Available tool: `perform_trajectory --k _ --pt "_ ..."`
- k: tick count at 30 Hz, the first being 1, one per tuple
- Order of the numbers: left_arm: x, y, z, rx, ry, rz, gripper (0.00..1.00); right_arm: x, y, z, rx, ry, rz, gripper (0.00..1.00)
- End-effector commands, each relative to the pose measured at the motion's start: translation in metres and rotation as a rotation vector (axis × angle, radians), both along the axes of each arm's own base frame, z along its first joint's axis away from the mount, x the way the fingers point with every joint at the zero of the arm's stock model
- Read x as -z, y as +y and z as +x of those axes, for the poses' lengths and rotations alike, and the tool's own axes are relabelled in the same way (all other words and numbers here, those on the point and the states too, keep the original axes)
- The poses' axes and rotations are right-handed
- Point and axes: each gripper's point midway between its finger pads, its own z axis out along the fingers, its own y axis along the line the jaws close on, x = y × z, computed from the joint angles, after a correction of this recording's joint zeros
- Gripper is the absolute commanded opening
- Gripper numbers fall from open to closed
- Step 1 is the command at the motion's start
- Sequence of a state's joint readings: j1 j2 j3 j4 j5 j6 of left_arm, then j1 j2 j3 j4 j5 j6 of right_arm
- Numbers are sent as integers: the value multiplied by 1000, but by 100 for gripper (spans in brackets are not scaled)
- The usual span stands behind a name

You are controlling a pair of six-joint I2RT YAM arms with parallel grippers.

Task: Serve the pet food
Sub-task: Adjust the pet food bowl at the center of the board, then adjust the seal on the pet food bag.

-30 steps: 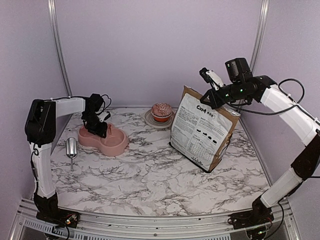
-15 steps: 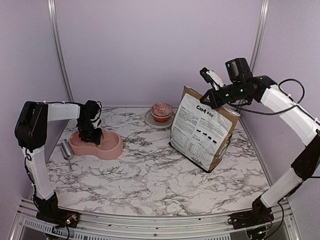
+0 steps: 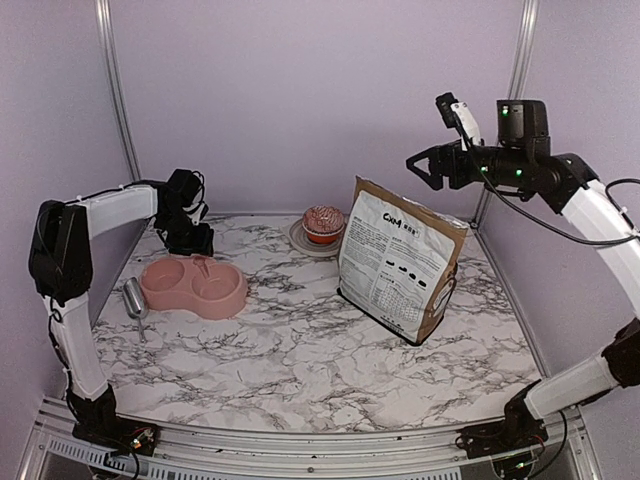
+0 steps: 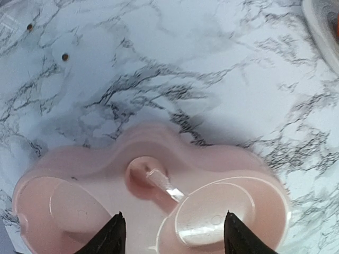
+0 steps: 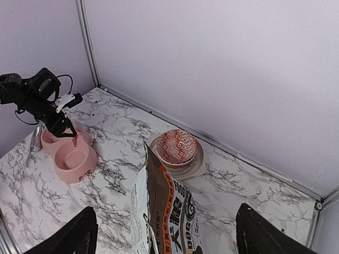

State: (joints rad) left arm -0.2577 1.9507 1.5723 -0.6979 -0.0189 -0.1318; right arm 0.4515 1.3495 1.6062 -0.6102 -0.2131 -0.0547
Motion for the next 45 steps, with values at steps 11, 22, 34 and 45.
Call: perform_trajectory --k 11,22,34,45 --pt "-125 -118 -11 184 -220 -221 64 56 -27 -44 41 78 3 87" --pt "-144 -183 -47 328 -266 -318 61 78 -35 -50 56 127 -41 21" --pt "-157 -187 -57 320 -309 -390 61 84 -37 -58 27 130 -89 45" --pt "-163 -184 -68 330 -324 -408 60 98 -32 -55 8 179 -100 0"
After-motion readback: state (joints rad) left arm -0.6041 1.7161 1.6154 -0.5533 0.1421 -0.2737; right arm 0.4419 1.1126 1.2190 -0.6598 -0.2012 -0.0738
